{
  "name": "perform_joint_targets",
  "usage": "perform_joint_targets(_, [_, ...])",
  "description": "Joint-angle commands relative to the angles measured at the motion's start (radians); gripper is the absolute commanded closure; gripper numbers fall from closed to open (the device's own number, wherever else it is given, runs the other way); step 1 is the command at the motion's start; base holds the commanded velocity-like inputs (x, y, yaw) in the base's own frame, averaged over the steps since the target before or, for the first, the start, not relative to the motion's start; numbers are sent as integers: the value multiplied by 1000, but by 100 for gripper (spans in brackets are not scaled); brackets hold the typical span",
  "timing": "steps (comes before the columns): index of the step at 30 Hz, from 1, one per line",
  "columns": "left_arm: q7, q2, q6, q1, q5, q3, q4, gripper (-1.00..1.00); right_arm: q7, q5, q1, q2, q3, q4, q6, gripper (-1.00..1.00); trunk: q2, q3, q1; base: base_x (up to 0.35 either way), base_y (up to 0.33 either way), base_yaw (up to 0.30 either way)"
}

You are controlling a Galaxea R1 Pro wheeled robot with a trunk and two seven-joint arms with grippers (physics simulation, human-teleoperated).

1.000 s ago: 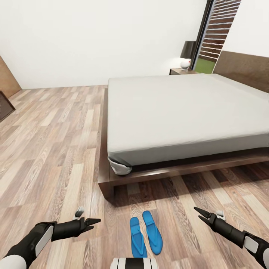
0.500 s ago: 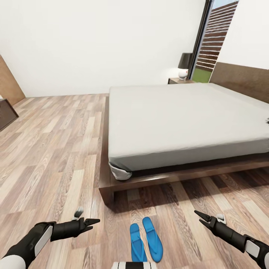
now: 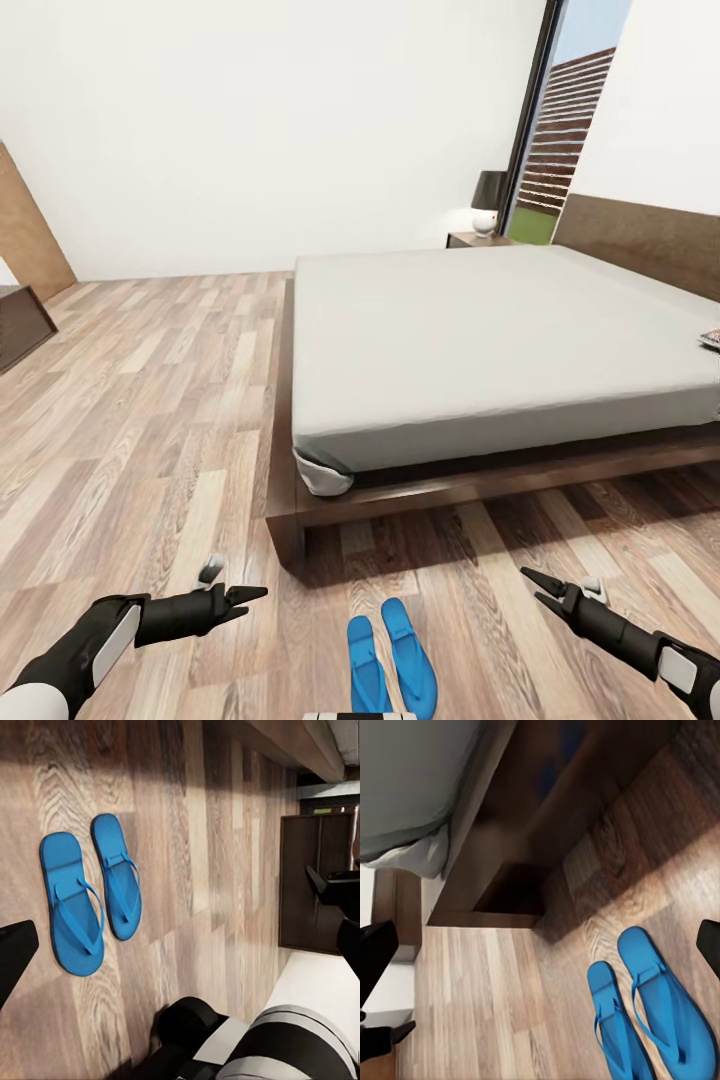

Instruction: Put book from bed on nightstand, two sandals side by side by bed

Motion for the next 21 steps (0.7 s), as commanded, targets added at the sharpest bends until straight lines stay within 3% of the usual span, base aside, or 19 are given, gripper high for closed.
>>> perform_joint_targets(1, [0, 1, 7, 0, 6, -3, 0, -100, 1, 2, -1, 0, -7, 3, 10, -100, 0, 3, -1, 0, 0, 0])
perform_joint_targets(21, [-2, 1, 7, 0, 6, -3, 0, -100, -13, 3, -1, 1, -7, 3, 12, -100, 119, 60, -66, 0, 0, 0])
